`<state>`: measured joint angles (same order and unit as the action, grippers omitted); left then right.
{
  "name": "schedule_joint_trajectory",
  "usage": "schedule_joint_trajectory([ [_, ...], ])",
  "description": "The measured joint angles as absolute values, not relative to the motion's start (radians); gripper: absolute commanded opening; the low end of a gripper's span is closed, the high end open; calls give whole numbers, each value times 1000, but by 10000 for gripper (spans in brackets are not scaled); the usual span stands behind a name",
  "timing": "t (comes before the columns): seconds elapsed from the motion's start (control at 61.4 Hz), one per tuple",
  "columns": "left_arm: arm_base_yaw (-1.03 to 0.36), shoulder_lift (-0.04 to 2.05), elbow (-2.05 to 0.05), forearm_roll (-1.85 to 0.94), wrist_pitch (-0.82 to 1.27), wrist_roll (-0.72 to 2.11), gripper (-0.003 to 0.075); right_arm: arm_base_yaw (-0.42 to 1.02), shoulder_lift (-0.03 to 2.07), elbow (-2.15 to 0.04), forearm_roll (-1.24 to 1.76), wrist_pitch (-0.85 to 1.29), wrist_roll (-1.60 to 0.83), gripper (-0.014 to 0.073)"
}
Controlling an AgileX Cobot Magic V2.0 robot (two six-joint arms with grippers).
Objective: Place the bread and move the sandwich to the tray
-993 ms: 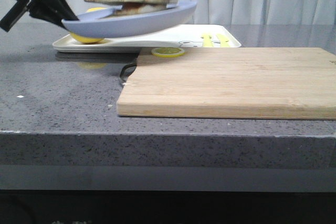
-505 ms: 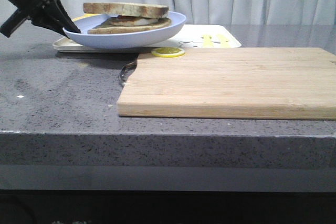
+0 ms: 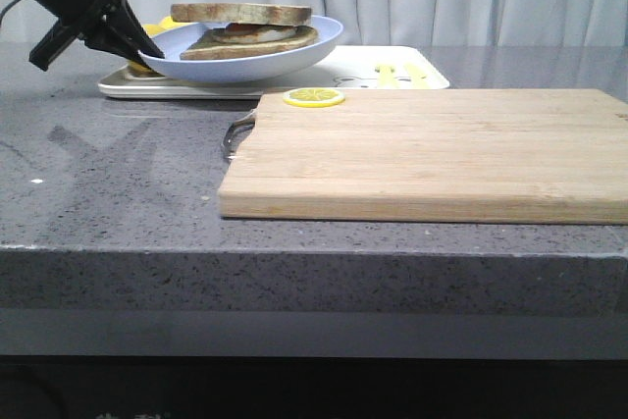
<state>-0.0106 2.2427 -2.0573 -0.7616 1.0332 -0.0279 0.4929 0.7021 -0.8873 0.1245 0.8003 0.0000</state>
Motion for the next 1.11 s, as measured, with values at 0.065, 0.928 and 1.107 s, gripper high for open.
schedule_joint_trajectory([
  [0.065,-11,2246,-2060,-758,1033,-28,-19,493,702,-887,124,800,0,456],
  [0.928,-11,2064,-2067,-577,1037,6,280,493,702,-887,124,800,0,456],
  [1.107,-18,1877,-2021,-424,1038,16,279,493,702,-887,124,800,0,456],
])
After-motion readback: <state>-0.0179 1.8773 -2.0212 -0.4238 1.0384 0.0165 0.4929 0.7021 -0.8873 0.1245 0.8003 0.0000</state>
